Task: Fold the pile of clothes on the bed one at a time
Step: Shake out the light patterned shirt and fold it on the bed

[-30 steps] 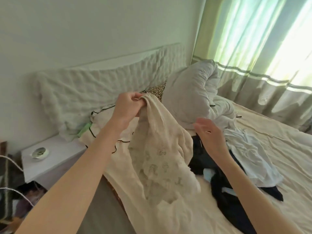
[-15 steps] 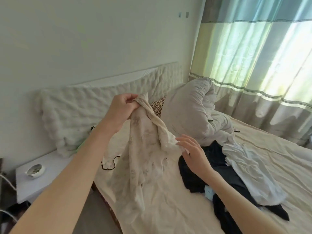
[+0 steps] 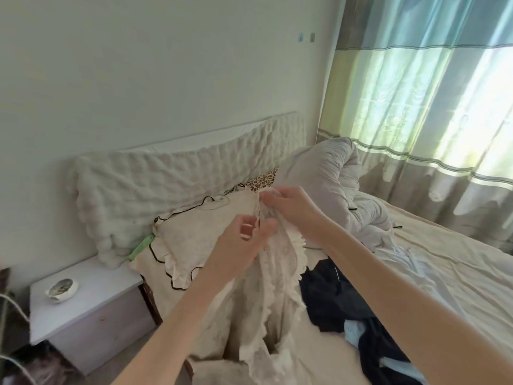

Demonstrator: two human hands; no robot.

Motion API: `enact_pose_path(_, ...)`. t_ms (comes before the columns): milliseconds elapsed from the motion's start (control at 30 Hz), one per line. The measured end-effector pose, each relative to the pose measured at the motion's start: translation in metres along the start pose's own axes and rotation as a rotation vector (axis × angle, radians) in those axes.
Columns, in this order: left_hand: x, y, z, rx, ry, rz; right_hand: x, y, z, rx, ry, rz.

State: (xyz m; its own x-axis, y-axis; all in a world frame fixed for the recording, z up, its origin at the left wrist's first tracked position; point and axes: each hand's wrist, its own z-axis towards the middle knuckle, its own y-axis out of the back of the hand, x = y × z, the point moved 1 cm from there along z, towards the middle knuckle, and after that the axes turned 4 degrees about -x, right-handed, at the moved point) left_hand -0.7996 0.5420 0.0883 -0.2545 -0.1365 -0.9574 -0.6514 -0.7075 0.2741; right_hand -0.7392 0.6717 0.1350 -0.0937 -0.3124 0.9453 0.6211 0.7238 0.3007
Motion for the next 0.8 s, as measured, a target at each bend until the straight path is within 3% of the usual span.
enact_pose_path(100,0.017,-0.002,0.000,-0.090,-0.063,0.298,0.002,0.000,0.001,-0.013,0.017,0.005)
enact_pose_path(200,0.030,0.013,0.009,-0.148,-0.073,0.380,0.000,0.014,0.005,-0.035,0.006,0.075)
enact_pose_path(267,0.033,0.029,0.015,-0.101,0.003,0.274,-0.005,0.027,0.008,0.010,-0.020,0.083)
enact_pose_path(400,0.030,0.051,0.025,0.104,0.345,-0.313,-0.019,0.051,0.007,0.138,-0.162,0.018)
enact_pose_path(467,0.028,0.055,0.030,0.141,0.398,-0.324,-0.026,0.061,0.004,0.201,-0.215,0.116)
enact_pose_path(533,0.026,0.054,0.033,0.169,0.344,-0.248,-0.031,0.069,0.003,0.270,-0.177,0.156)
enact_pose_path(600,0.022,0.053,0.034,0.201,0.244,-0.069,-0.037,0.073,-0.001,0.277,-0.029,-0.132)
enact_pose_path(800,0.019,0.051,0.026,0.275,-0.020,0.691,-0.063,0.056,-0.025,0.209,0.410,-1.300)
